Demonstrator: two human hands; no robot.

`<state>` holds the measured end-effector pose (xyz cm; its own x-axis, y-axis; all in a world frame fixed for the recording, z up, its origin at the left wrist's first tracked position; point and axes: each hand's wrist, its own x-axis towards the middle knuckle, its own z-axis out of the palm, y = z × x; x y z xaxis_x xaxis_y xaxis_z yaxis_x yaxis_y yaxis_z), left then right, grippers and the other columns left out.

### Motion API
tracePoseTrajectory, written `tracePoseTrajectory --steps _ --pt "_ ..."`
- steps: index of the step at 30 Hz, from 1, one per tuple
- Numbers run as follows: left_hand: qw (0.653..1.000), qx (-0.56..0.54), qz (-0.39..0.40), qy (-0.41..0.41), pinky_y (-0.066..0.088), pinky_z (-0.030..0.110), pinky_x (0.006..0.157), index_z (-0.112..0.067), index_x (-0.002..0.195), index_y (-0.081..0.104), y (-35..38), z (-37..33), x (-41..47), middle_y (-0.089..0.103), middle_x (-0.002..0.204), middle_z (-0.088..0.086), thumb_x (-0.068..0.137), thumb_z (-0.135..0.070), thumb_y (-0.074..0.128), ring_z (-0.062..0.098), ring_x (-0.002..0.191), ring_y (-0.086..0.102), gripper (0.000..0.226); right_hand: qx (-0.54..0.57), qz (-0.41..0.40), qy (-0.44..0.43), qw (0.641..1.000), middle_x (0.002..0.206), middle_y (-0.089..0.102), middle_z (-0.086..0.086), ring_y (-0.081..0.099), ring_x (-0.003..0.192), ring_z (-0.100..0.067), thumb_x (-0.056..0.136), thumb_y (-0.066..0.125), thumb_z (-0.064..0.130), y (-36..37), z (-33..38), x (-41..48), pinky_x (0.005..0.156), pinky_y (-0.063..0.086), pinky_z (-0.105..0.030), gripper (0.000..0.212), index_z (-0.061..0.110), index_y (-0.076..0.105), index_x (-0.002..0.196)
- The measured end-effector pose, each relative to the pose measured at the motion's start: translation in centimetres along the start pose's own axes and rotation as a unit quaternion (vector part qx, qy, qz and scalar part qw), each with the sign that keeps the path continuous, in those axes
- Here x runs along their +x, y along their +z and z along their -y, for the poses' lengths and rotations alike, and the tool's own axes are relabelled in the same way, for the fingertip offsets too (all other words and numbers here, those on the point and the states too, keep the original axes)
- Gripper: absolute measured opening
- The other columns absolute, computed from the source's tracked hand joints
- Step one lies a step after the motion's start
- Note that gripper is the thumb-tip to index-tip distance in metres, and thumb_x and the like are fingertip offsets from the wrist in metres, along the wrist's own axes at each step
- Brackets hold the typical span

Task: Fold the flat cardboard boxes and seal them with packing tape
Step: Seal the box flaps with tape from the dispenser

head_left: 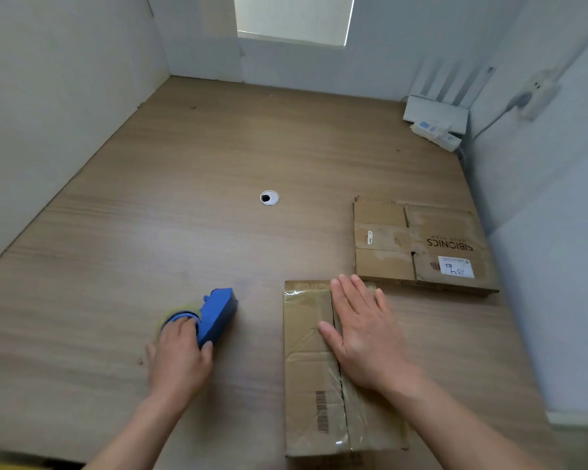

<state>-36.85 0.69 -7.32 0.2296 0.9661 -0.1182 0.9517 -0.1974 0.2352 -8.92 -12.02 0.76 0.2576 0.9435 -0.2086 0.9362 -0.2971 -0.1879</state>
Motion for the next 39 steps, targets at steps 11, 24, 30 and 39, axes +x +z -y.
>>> tracePoseTrajectory --steps 11,24,30,39 --pt "0.937 -0.168 0.06 0.301 0.046 0.034 0.086 -0.018 0.11 0.068 -2.9 -17.2 1.8 0.068 0.109 0.003 0.095 -0.046 0.027 0.025 0.102 0.06 0.052 0.045 -0.09 -0.029 0.995 0.137 0.049 0.007 0.041 0.131 -0.018 0.097 0.025 0.05 -0.4 -0.2 0.3 0.11 0.027 -0.042 0.054 0.024 0.045 0.14" --pt "0.862 -0.457 0.178 -0.13 0.05 0.033 0.071 0.001 0.086 0.073 -3.6 -18.5 2.4 0.067 0.075 0.01 0.097 -0.034 0.058 0.018 0.071 0.057 0.04 0.515 -0.118 0.206 0.824 0.075 0.067 -0.005 0.055 0.069 -0.013 0.099 0.061 0.026 0.6 -4.1 3.0 0.059 0.039 -0.017 0.03 0.006 0.069 0.078" --pt "0.892 -0.39 0.213 -0.087 0.043 0.03 0.091 -0.024 0.112 0.065 -5.1 -18.8 2.5 0.063 0.115 -0.006 0.104 -0.049 0.036 0.018 0.112 0.056 0.039 0.555 -0.116 0.233 0.79 0.089 0.075 -0.004 0.06 0.078 -0.009 0.101 0.056 0.021 -0.1 -3.5 3.0 0.064 0.041 -0.01 0.03 0.006 0.075 0.083" --pt "0.891 -0.377 0.244 0.067 0.037 0.022 0.111 -0.049 0.143 0.036 -4.0 -11.4 -8.0 0.047 0.141 -0.028 0.091 -0.043 0.062 -0.006 0.132 0.045 0.058 0.502 -0.164 0.284 0.8 0.091 0.074 0.001 0.064 0.09 -0.016 0.103 0.049 0.03 2.1 -2.9 -1.1 0.081 0.046 -0.033 0.035 0.015 0.078 0.09"
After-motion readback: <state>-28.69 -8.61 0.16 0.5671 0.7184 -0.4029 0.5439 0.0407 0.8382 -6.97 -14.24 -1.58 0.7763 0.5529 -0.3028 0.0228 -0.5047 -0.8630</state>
